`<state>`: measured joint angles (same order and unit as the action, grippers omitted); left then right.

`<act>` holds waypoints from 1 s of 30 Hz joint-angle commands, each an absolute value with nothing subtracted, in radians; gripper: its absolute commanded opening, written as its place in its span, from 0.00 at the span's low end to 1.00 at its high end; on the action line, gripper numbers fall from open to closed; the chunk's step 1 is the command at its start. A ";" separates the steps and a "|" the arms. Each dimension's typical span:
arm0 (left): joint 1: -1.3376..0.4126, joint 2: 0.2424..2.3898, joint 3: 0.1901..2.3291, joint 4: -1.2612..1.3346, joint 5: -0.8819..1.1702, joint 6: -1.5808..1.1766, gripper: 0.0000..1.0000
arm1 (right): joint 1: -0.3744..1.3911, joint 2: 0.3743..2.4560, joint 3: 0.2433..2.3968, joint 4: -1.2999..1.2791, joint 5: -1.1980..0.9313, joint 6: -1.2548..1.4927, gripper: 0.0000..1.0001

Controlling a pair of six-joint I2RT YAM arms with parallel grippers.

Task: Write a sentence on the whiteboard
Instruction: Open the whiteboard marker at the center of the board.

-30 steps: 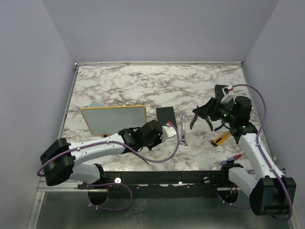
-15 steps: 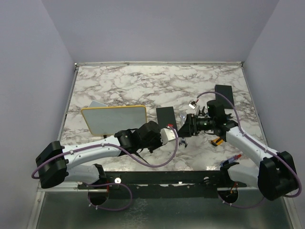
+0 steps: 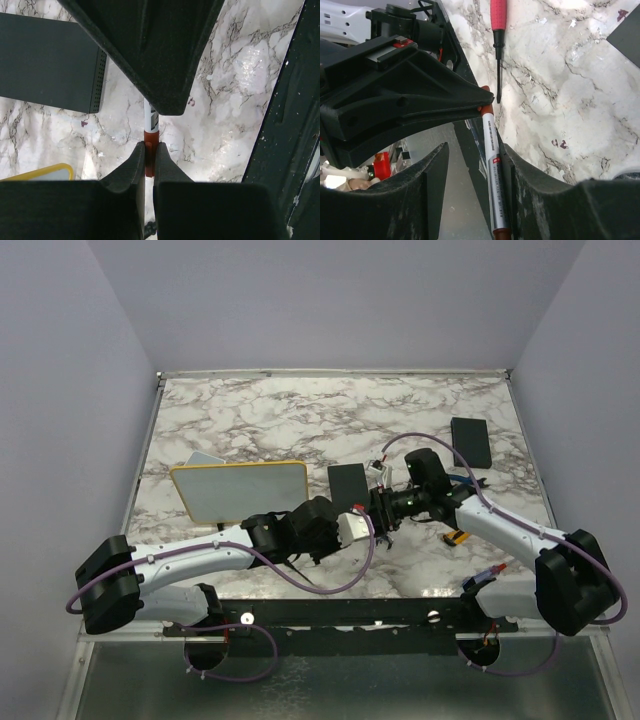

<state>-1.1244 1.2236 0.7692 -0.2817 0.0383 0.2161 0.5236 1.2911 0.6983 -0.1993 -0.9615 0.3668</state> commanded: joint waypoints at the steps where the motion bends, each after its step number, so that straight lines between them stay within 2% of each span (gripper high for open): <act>1: -1.131 1.226 0.775 -0.277 0.052 0.224 0.00 | 0.542 1.301 0.714 -0.230 -0.940 0.350 0.48; 8: -1.130 1.229 0.776 -0.278 0.056 0.223 0.00 | 0.555 1.305 0.710 -0.218 -0.937 0.348 0.40; 12: -1.131 1.232 0.776 -0.279 0.056 0.222 0.00 | 0.558 1.305 0.703 -0.207 -0.933 0.351 0.32; 16: -1.131 1.228 0.775 -0.279 0.057 0.219 0.00 | 0.560 1.300 0.696 -0.189 -0.922 0.363 0.20; 18: -1.131 1.226 0.775 -0.279 0.055 0.217 0.00 | 0.561 1.295 0.695 -0.186 -0.912 0.363 0.12; 19: -1.131 1.226 0.775 -0.279 0.052 0.214 0.00 | 0.561 1.291 0.695 -0.184 -0.906 0.362 0.04; 20: -1.130 1.224 0.776 -0.279 0.046 0.210 0.02 | 0.562 1.286 0.697 -0.184 -0.903 0.360 0.01; 22: -1.131 1.218 0.776 -0.279 0.032 0.206 0.25 | 0.562 1.275 0.699 -0.186 -0.900 0.352 0.00; 25: -1.131 1.200 0.769 -0.278 0.022 0.206 0.43 | 0.563 1.265 0.709 -0.215 -0.900 0.327 0.00; 27: -1.131 1.194 0.765 -0.278 0.023 0.207 0.48 | 0.563 1.260 0.713 -0.212 -0.919 0.328 0.00; 30: -1.131 1.192 0.761 -0.279 0.017 0.208 0.46 | 0.562 1.254 0.729 -0.228 -0.924 0.321 0.00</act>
<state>-1.1278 1.2179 0.7692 -0.2852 0.0334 0.2066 0.5564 1.2778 0.6983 -0.2077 -0.8936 0.3447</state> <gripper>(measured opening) 0.478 0.099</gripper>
